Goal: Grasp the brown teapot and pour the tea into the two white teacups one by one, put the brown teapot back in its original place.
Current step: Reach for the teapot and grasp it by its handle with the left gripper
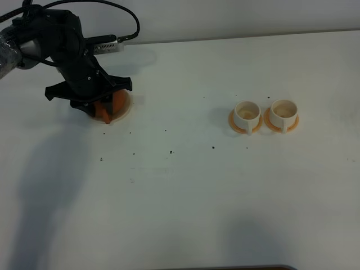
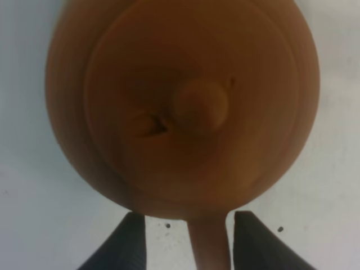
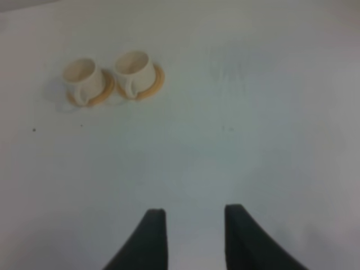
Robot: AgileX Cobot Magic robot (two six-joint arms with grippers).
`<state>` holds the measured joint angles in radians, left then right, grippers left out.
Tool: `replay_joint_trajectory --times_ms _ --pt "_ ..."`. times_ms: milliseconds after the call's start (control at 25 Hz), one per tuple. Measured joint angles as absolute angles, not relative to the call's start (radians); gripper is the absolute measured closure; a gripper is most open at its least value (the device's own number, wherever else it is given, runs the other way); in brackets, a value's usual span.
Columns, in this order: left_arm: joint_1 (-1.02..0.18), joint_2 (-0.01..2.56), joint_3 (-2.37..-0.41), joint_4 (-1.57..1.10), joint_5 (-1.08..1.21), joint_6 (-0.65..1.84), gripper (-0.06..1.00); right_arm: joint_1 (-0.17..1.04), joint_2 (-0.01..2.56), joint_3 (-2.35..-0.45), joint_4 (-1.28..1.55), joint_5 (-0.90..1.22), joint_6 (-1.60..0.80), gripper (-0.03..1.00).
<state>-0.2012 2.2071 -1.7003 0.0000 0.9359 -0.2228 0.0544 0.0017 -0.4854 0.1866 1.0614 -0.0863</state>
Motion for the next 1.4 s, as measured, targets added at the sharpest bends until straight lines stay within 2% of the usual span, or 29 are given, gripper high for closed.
replay_joint_trajectory --times_ms 320,640,960,1120,1400 --pt "-0.201 2.207 -1.700 0.000 0.947 -0.220 0.60 0.054 0.002 -0.485 0.187 1.061 -0.086 0.73" --pt "-0.201 2.207 -1.700 -0.008 0.933 -0.221 0.73 0.054 0.002 -0.485 0.187 1.061 -0.086 0.73" --pt "-0.201 2.207 -1.700 -0.010 0.915 -0.229 0.76 0.054 0.002 -0.485 0.187 1.061 -0.086 0.73" --pt "-0.201 2.207 -1.700 -0.010 0.892 -0.229 0.84 0.054 0.002 -0.485 0.187 1.061 -0.086 0.73" --pt "-0.201 2.207 -1.700 -0.011 0.871 -0.228 0.84 0.054 0.002 -0.485 0.187 1.061 -0.086 0.73"
